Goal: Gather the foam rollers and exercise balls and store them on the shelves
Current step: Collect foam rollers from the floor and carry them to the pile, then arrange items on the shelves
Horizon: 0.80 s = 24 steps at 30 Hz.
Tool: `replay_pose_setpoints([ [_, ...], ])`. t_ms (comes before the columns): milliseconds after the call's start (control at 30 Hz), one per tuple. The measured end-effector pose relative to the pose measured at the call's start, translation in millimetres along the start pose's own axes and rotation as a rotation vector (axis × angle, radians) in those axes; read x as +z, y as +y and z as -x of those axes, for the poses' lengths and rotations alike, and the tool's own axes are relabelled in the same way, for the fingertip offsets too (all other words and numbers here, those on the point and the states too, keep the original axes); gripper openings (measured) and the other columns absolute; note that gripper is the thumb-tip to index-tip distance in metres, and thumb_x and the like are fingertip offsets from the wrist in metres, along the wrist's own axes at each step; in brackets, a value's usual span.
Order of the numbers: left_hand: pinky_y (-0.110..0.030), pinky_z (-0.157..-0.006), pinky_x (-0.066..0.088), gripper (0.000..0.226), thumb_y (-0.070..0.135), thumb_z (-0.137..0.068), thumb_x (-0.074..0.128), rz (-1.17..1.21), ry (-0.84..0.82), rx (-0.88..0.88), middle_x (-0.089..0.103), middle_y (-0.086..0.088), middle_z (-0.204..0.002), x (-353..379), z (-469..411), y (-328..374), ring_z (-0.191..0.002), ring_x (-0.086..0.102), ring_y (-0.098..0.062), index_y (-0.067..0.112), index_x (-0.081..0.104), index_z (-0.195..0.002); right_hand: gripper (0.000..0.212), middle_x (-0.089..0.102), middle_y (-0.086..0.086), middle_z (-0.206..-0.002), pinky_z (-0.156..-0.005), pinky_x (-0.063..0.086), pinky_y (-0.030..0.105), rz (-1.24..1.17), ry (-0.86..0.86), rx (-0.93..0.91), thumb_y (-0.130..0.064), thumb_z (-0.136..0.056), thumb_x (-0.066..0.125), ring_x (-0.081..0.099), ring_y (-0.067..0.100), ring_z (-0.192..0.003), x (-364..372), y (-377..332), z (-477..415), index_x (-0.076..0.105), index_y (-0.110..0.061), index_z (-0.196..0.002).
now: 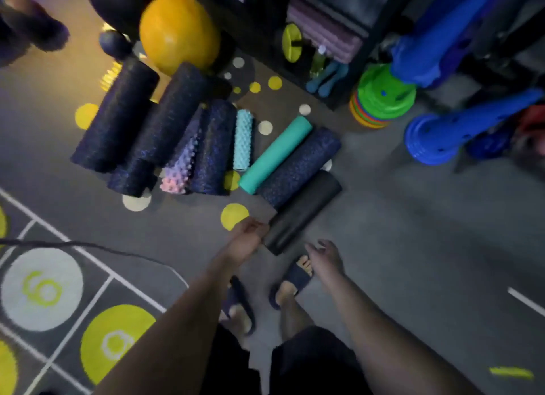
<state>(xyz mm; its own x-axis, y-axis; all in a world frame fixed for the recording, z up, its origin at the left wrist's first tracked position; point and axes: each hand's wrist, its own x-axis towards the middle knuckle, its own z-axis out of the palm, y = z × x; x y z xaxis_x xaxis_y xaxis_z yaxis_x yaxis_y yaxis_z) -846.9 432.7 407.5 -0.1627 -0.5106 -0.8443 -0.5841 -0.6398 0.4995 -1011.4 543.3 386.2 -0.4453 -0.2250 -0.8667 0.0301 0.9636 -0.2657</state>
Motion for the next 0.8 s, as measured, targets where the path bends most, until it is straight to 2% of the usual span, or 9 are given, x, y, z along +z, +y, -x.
replay_pose_setpoints([
  [167, -0.028, -0.067, 0.045, 0.009, 0.012, -0.095, 0.057, -0.057, -0.061, -0.041, 0.07, -0.011, -0.098, 35, -137, -18, -0.083, 0.061, -0.019, 0.017, 0.065, -0.094, 0.068, 0.067, 0.009, -0.124, -0.102, 0.049, 0.044, -0.158, -0.037, 0.14, -0.047, -0.087, 0.067, 0.063, 0.029, -0.116, 64, 28, -130, 0.049, -0.011, -0.142],
  [267, -0.034, -0.074, 0.049, 0.012, 0.019, -0.095, 0.056, -0.14, -0.04, -0.083, 0.067, -0.008, -0.095, 62, -244, -58, -0.088, 0.063, -0.026, 0.019, 0.062, -0.085, 0.09, 0.063, 0.006, -0.13, -0.104, 0.047, 0.039, -0.31, -0.002, 0.199, -0.06, -0.078, 0.072, 0.061, 0.028, -0.12, 116, 52, -223, 0.039, -0.014, -0.148],
  [333, -0.038, -0.089, 0.05, 0.016, 0.027, -0.094, 0.056, -0.278, -0.095, -0.082, 0.068, -0.008, -0.106, 80, -321, -95, -0.108, 0.064, -0.032, 0.019, 0.067, -0.101, 0.093, 0.054, 0.01, -0.139, -0.105, 0.045, 0.035, -0.452, 0.03, 0.209, -0.053, -0.079, 0.079, 0.056, 0.028, -0.127, 149, 65, -287, 0.033, -0.015, -0.15],
  [400, -0.034, -0.096, 0.047, 0.031, 0.027, -0.1, 0.053, -0.387, -0.147, -0.104, 0.067, -0.013, -0.124, 93, -385, -139, -0.12, 0.061, -0.031, 0.01, 0.066, -0.122, 0.098, 0.061, 0.006, -0.133, -0.102, 0.051, 0.038, -0.609, 0.046, 0.205, -0.057, -0.061, 0.09, 0.063, 0.023, -0.117, 185, 78, -350, 0.041, -0.017, -0.136],
  [467, -0.036, -0.106, 0.046, 0.044, 0.044, -0.097, 0.055, -0.41, -0.2, -0.108, 0.067, -0.009, -0.128, 105, -431, -181, -0.121, 0.061, -0.027, 0.013, 0.065, -0.127, 0.121, 0.071, 0.001, -0.119, -0.095, 0.058, 0.04, -0.674, 0.083, 0.193, -0.067, -0.033, 0.095, 0.071, 0.015, -0.104, 221, 103, -405, 0.05, -0.014, -0.132],
  [533, -0.039, -0.111, 0.044, 0.062, 0.066, -0.084, 0.057, -0.352, -0.275, -0.145, 0.069, -0.001, -0.126, 114, -461, -222, -0.119, 0.063, -0.021, 0.023, 0.064, -0.128, 0.126, 0.075, -0.001, -0.111, -0.088, 0.061, 0.037, -0.729, 0.095, 0.187, -0.064, -0.023, 0.098, 0.074, 0.012, -0.096, 242, 122, -434, 0.055, -0.014, -0.131],
  [600, -0.031, -0.104, 0.048, 0.053, 0.062, -0.086, 0.062, -0.235, -0.289, -0.207, 0.071, 0.003, -0.114, 116, -455, -234, -0.111, 0.066, -0.018, 0.024, 0.063, -0.122, 0.122, 0.073, -0.001, -0.11, -0.084, 0.062, 0.034, -0.748, 0.12, 0.234, -0.06, -0.024, 0.1, 0.074, 0.012, -0.094, 237, 114, -421, 0.054, -0.015, -0.128],
  [667, -0.021, -0.084, 0.052, 0.032, 0.049, -0.094, 0.063, -0.191, -0.287, -0.241, 0.071, 0.006, -0.096, 110, -429, -225, -0.097, 0.069, -0.015, 0.023, 0.062, -0.113, 0.116, 0.071, -0.002, -0.113, -0.087, 0.059, 0.032, -0.705, 0.161, 0.317, -0.062, -0.028, 0.098, 0.07, 0.011, -0.096, 221, 105, -387, 0.054, -0.018, -0.126],
  [800, -0.025, -0.07, 0.05, 0.031, 0.042, -0.093, 0.068, -0.27, -0.298, -0.232, 0.067, -0.006, -0.107, 86, -324, -161, -0.091, 0.066, -0.02, 0.022, 0.055, -0.112, 0.116, 0.076, -0.003, -0.101, -0.083, 0.062, 0.036, -0.643, 0.177, 0.415, -0.07, -0.015, 0.094, 0.074, 0.014, -0.088, 165, 83, -281, 0.067, -0.016, -0.113],
])
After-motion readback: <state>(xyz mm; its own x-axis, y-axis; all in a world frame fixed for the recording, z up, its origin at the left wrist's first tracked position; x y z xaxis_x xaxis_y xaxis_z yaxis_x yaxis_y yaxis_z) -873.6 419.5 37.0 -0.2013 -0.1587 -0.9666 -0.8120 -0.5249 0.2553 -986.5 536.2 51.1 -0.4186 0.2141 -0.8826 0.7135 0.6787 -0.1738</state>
